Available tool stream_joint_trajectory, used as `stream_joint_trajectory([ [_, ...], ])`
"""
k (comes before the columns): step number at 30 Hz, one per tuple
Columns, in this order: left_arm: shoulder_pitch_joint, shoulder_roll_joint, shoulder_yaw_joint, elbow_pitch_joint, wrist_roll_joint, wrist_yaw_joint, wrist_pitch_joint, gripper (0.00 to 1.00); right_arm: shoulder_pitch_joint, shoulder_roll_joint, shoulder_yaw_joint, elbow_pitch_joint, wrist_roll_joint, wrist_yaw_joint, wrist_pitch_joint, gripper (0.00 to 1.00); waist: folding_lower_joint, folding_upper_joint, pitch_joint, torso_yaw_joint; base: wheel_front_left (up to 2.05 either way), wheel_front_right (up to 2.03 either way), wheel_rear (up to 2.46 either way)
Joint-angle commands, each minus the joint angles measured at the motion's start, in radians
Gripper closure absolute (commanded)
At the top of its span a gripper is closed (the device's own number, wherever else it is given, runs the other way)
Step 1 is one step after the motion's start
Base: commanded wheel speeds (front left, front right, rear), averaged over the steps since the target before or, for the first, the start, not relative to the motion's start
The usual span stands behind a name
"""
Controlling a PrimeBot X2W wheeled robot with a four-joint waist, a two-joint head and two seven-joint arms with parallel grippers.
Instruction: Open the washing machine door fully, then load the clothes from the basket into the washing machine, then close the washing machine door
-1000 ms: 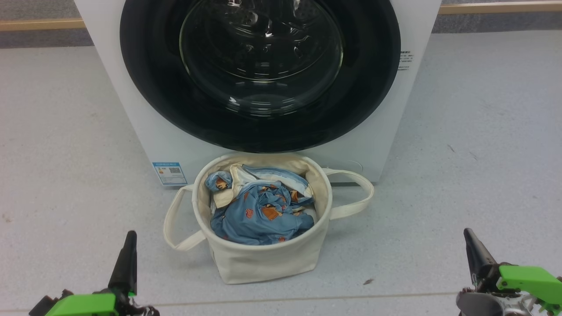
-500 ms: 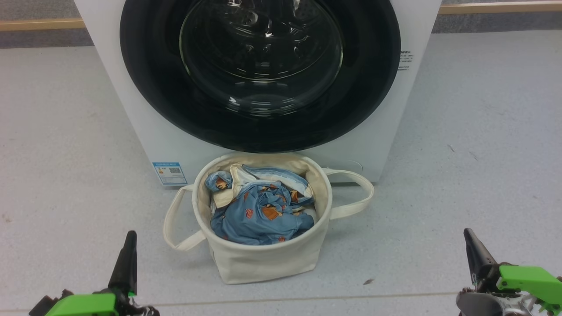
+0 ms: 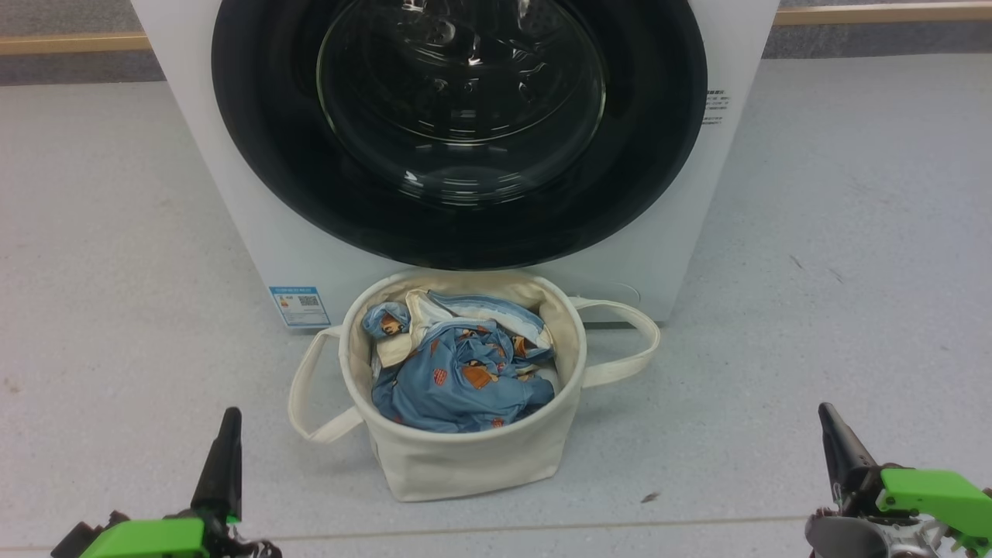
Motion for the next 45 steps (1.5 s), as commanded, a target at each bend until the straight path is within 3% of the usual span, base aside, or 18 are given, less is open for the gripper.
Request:
stream_joint_trajectory([
  [1, -0.046, 0.008, 0.034, -0.026, 0.004, -0.007, 0.008, 1.00, -0.049, -0.008, 0.020, -0.030, -0.003, 0.011, 0.007, 1.00, 0.0000, 0.0000, 0.000, 0.000, 0.00, 0.00, 0.00],
  [19, -0.046, 0.008, 0.034, -0.026, 0.004, -0.007, 0.008, 1.00, -0.049, -0.008, 0.020, -0.030, -0.003, 0.011, 0.007, 1.00, 0.0000, 0.0000, 0.000, 0.000, 0.00, 0.00, 0.00],
  [20, 0.000, 0.000, 0.000, 0.001, 0.000, 0.000, 0.000, 0.00, 0.000, 0.000, 0.000, 0.001, 0.000, 0.000, 0.000, 0.00, 0.0000, 0.0000, 0.000, 0.000, 0.00, 0.00, 0.00],
  [21, 0.001, -0.001, -0.001, 0.010, 0.000, 0.001, -0.002, 1.00, 0.002, 0.001, 0.001, 0.010, -0.001, 0.000, -0.001, 1.00, 0.0000, 0.0000, 0.000, 0.000, 0.00, 0.00, 0.00],
  [22, 0.008, -0.003, -0.002, 0.029, 0.000, 0.001, -0.001, 0.00, 0.008, 0.004, 0.001, 0.028, 0.000, 0.000, -0.001, 0.00, 0.0000, 0.0000, 0.000, 0.000, 0.00, 0.00, 0.00],
  [29, 0.004, -0.004, -0.018, 0.035, -0.005, 0.000, -0.021, 0.00, 0.003, 0.004, -0.008, 0.030, -0.023, 0.000, -0.020, 0.00, 0.0023, 0.0000, 0.000, 0.001, 0.00, 0.00, 0.00],
  [35, -0.002, -0.003, -0.028, 0.034, -0.008, 0.000, -0.035, 0.00, -0.005, 0.004, -0.028, 0.009, -0.042, 0.001, -0.035, 0.00, 0.0002, 0.0000, 0.005, 0.002, 0.00, 0.00, 0.00],
  [45, -0.021, -0.002, -0.038, 0.035, 0.015, -0.001, -0.065, 0.00, -0.020, 0.003, -0.026, -0.011, -0.099, 0.002, -0.064, 0.00, 0.0001, 0.0000, 0.011, 0.005, 0.00, 0.00, 0.00],
])
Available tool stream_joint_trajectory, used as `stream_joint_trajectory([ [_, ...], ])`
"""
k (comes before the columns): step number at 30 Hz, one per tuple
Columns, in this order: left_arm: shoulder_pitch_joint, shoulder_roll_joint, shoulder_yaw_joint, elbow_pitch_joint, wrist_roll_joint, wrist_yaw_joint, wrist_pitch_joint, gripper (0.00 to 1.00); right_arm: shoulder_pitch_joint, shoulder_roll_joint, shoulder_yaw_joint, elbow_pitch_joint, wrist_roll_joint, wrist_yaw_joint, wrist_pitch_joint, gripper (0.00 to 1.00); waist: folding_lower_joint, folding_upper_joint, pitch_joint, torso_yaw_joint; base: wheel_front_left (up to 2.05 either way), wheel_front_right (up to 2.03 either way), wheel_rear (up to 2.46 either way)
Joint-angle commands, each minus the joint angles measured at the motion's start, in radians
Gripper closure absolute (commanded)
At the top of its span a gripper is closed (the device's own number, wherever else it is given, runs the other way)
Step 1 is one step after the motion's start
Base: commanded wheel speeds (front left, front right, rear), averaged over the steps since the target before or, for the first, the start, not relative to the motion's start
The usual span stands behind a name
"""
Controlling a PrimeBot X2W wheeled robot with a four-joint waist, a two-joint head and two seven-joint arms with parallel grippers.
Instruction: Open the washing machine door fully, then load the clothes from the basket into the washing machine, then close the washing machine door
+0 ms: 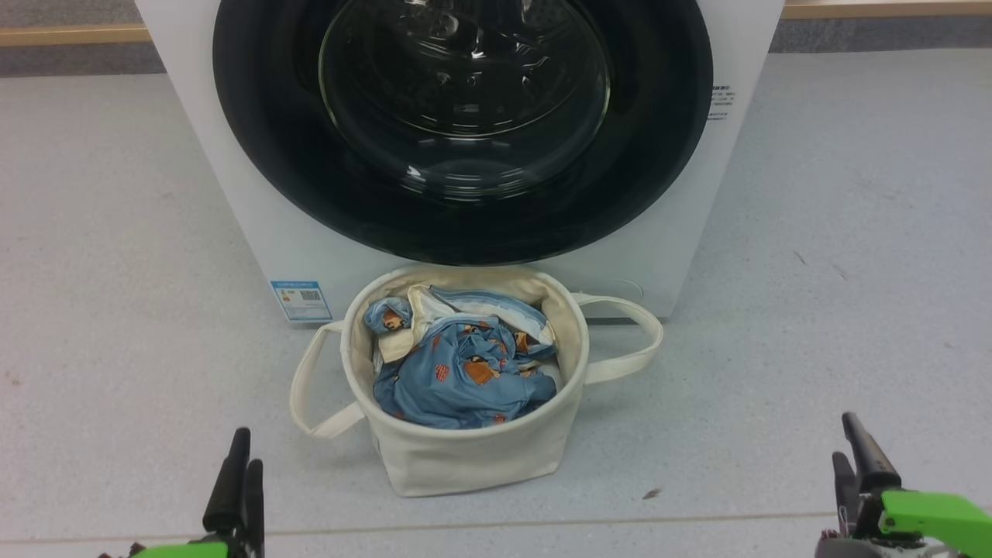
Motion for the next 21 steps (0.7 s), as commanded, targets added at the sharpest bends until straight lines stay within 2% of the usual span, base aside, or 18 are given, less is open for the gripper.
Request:
stream_joint_trajectory([
  [1, -0.054, 0.009, 0.002, -0.034, 0.015, -0.002, -0.011, 0.00, -0.055, -0.009, 0.004, -0.043, -0.019, 0.002, -0.011, 0.00, 0.0000, 0.0000, 0.001, 0.000, 0.00, 0.00, 0.00],
  [10, -0.071, 0.009, 0.005, -0.055, 0.084, -0.002, -0.038, 0.00, -0.075, -0.010, -0.004, -0.088, -0.094, 0.003, -0.038, 0.00, 0.0000, 0.0000, 0.002, 0.004, 0.00, 0.00, 0.00],
  [21, -0.093, 0.011, 0.001, -0.101, 0.245, 0.007, -0.073, 0.00, -0.094, -0.012, 0.018, -0.138, -0.209, 0.004, -0.073, 0.00, 0.0000, 0.0000, 0.005, 0.009, 0.00, 0.00, 0.00],
])
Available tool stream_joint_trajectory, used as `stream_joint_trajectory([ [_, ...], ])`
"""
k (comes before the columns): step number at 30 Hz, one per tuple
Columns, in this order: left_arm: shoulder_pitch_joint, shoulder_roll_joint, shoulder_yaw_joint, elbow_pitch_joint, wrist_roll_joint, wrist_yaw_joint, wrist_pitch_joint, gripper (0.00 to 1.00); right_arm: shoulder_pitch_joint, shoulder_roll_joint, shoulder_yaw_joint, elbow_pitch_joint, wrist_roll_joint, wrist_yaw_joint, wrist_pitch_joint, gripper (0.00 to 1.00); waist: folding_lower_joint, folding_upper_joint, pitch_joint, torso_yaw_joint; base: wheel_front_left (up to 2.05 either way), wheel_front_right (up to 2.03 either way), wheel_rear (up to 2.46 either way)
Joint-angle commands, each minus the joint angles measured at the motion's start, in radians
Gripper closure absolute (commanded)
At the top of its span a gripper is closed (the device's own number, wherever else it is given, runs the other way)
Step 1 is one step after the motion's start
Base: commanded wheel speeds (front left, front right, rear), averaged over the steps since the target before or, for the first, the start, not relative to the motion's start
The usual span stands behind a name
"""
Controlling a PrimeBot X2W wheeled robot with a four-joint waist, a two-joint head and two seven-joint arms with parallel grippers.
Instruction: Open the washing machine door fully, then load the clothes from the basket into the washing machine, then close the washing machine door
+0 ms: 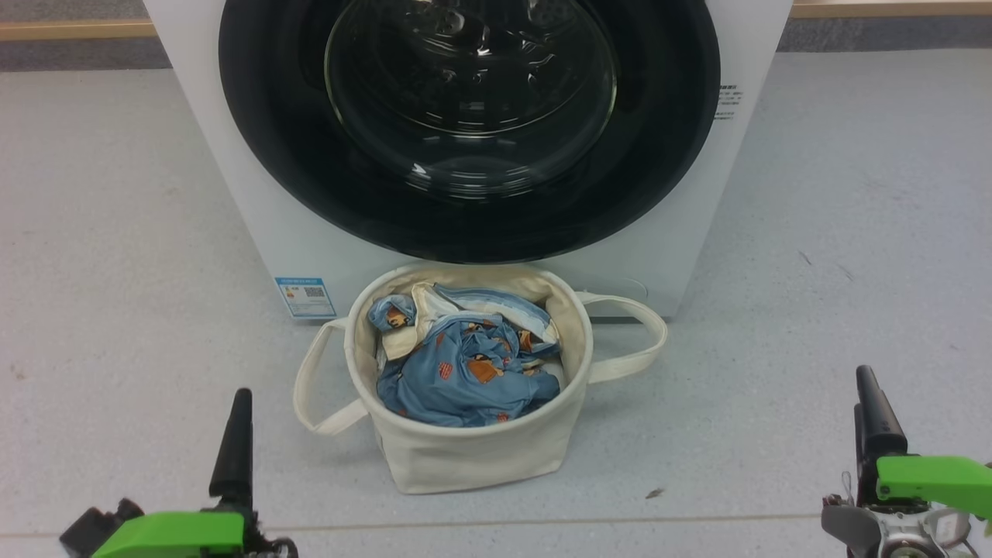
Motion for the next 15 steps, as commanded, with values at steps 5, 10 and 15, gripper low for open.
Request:
stream_joint_trajectory([
  [5, -0.068, 0.011, -0.011, -0.073, 0.121, 0.025, -0.026, 0.00, -0.078, -0.012, 0.022, -0.069, -0.111, 0.005, -0.026, 0.00, 0.0000, 0.0000, 0.008, 0.002, 0.00, 0.00, 0.00],
  [10, -0.081, 0.011, -0.026, -0.087, 0.185, 0.045, -0.038, 0.00, -0.095, -0.017, 0.041, -0.088, -0.222, 0.005, -0.038, 0.00, 0.0000, 0.0000, 0.011, 0.004, 0.00, 0.00, 0.00],
  [15, -0.094, 0.012, -0.047, -0.100, 0.264, 0.066, -0.053, 0.00, -0.114, -0.016, 0.055, -0.103, -0.326, 0.006, -0.052, 0.00, 0.0000, 0.0000, 0.013, 0.007, 0.00, 0.00, 0.00],
])
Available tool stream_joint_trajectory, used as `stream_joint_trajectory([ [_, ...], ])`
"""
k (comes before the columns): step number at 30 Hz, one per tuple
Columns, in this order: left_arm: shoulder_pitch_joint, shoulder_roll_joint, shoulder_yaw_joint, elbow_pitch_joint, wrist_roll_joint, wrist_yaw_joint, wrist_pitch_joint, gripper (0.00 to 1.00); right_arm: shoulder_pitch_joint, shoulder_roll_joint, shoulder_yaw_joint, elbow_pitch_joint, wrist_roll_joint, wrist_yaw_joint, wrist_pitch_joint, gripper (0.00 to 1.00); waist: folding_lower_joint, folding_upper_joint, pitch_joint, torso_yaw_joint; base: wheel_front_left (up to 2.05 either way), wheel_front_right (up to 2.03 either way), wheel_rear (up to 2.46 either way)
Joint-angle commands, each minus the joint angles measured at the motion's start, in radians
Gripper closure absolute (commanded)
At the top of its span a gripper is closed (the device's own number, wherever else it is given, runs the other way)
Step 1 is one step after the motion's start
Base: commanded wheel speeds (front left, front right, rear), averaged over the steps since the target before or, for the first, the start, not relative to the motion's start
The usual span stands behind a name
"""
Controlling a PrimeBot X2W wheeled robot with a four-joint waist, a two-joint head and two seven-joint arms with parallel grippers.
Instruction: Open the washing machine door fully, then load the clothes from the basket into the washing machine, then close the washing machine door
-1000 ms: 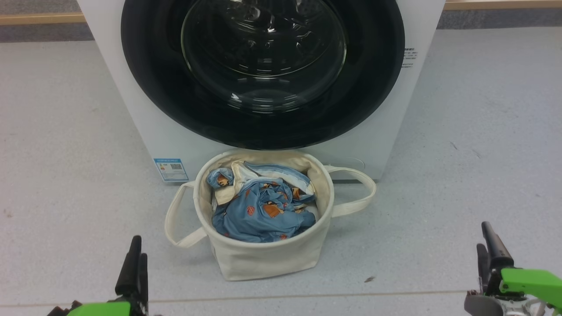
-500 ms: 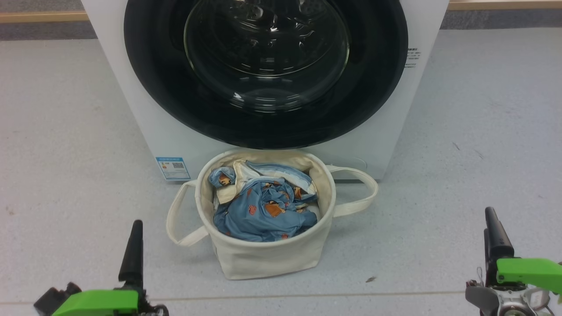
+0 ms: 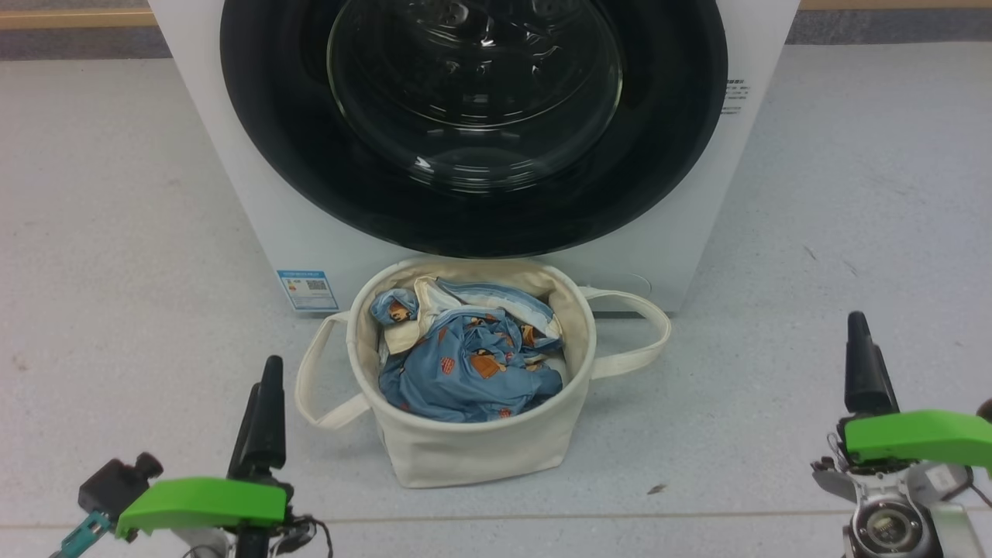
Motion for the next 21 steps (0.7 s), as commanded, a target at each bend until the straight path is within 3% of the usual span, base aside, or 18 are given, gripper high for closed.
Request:
stream_joint_trajectory([
  [1, -0.056, 0.011, 0.006, -0.047, 0.035, 0.008, -0.013, 0.00, -0.061, -0.012, 0.017, -0.050, -0.039, 0.006, -0.013, 0.00, 0.0000, 0.0000, 0.000, 0.001, 0.00, 0.00, 0.00],
  [21, -0.093, 0.013, -0.087, -0.084, 0.368, 0.086, -0.071, 0.00, -0.112, -0.026, 0.095, -0.060, -0.382, 0.007, -0.072, 0.00, 0.0000, 0.0000, 0.005, 0.001, 0.00, 0.00, 0.00],
])
